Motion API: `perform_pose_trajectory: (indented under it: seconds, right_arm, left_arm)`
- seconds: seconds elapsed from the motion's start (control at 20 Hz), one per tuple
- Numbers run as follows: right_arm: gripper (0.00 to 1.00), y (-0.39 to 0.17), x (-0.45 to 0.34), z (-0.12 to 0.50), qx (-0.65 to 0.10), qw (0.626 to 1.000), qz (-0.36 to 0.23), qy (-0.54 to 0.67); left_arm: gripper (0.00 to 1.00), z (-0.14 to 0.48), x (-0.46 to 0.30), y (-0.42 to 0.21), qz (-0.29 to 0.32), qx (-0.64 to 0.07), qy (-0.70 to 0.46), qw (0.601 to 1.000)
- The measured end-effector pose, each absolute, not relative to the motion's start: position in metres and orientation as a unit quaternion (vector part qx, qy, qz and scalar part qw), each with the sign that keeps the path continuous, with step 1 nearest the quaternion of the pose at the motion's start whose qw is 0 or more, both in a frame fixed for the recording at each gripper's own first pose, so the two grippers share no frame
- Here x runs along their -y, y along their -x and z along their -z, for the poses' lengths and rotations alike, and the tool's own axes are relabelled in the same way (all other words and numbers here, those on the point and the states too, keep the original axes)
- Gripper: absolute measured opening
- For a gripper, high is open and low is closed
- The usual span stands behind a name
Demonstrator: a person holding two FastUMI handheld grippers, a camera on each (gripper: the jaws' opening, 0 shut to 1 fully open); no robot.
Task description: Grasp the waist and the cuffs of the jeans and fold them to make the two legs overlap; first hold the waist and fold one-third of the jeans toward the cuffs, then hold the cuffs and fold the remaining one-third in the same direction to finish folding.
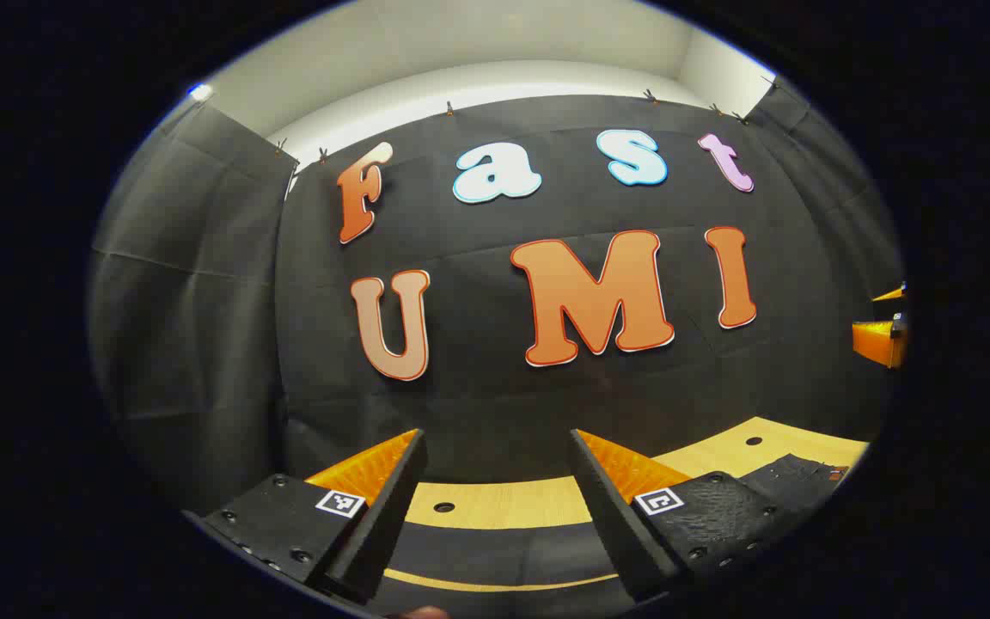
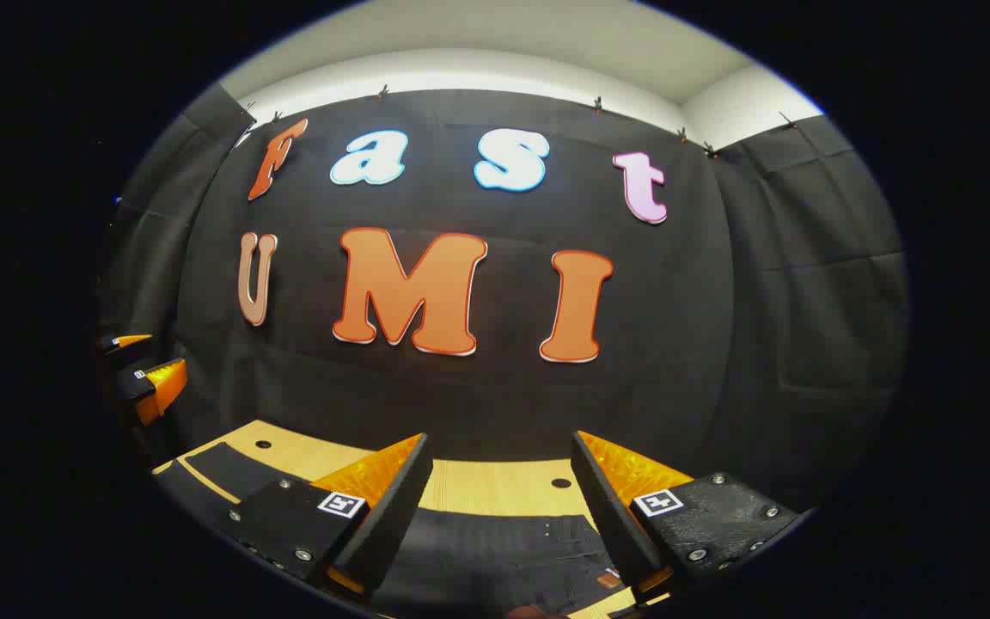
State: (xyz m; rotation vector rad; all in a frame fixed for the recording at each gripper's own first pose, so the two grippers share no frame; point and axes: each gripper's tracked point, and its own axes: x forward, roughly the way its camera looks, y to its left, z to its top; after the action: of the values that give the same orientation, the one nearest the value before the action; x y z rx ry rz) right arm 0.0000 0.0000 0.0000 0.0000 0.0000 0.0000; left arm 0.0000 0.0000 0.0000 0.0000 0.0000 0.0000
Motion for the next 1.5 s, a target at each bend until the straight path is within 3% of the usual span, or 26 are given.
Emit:
perform_pose_trajectory:
  seconds: [0.05, 0.9, 1.5]
  right_arm:
    - [0.94, 0.001, -0.002, -0.003, 0.005, 1.000, 0.006, 0.006]
    - [0.98, -0.020, -0.026, 0.011, -0.021, 1.000, 0.003, 0.004]
    - [0.98, -0.026, 0.002, 0.055, -0.097, 0.995, 0.033, -0.005]
  left_arm:
    - [0.98, 0.002, -0.003, -0.002, 0.002, -0.001, 0.002, 1.000]
    - [0.98, 0.010, -0.033, -0.014, -0.012, -0.001, -0.010, 1.000]
    - [0.98, 0.060, -0.086, -0.017, -0.059, -0.085, 0.000, 0.995]
